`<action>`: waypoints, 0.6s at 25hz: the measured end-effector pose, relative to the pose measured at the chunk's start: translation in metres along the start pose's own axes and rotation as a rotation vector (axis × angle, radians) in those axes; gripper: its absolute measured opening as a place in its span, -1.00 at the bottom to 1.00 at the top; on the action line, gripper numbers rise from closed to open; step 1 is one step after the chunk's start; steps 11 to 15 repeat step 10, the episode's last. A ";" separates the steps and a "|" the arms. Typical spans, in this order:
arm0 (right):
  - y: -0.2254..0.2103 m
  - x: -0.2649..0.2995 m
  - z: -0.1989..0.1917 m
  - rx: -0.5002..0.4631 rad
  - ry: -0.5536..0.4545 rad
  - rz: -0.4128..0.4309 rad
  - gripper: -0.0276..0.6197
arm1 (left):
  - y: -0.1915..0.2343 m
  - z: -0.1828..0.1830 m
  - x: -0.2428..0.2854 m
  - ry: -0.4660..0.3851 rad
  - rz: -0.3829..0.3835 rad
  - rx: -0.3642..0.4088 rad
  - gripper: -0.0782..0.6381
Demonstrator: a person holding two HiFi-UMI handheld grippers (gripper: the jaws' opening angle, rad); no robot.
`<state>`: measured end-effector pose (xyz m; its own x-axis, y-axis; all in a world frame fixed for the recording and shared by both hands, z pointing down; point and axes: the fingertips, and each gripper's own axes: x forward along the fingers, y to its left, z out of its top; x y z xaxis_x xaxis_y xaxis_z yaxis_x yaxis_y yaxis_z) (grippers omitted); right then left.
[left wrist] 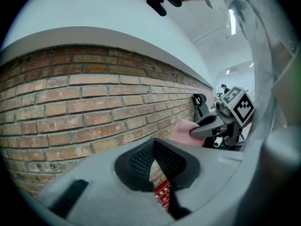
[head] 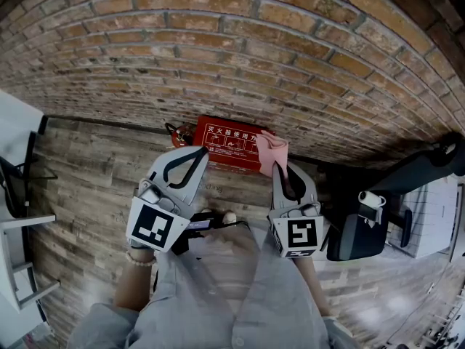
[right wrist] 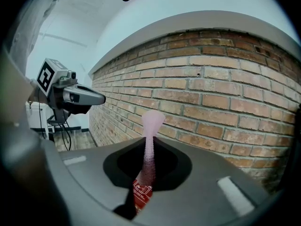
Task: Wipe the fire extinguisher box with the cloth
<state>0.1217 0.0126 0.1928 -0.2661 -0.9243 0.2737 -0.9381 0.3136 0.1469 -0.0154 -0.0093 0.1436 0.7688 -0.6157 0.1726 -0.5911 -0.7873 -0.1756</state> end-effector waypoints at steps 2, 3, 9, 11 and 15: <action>-0.001 0.000 0.000 0.003 0.001 -0.001 -0.83 | 0.000 -0.001 0.000 0.000 0.001 -0.003 -0.79; -0.001 0.000 0.000 0.004 0.000 -0.003 -0.83 | 0.000 -0.001 0.000 0.000 0.002 -0.007 -0.79; -0.005 -0.001 0.001 0.007 -0.003 -0.021 -0.83 | 0.000 0.001 -0.001 -0.005 0.008 -0.017 -0.79; -0.006 -0.002 0.001 0.009 -0.004 -0.026 -0.83 | 0.000 0.002 -0.001 -0.007 0.009 -0.018 -0.79; -0.006 -0.002 0.001 0.009 -0.004 -0.026 -0.83 | 0.000 0.002 -0.001 -0.007 0.009 -0.018 -0.79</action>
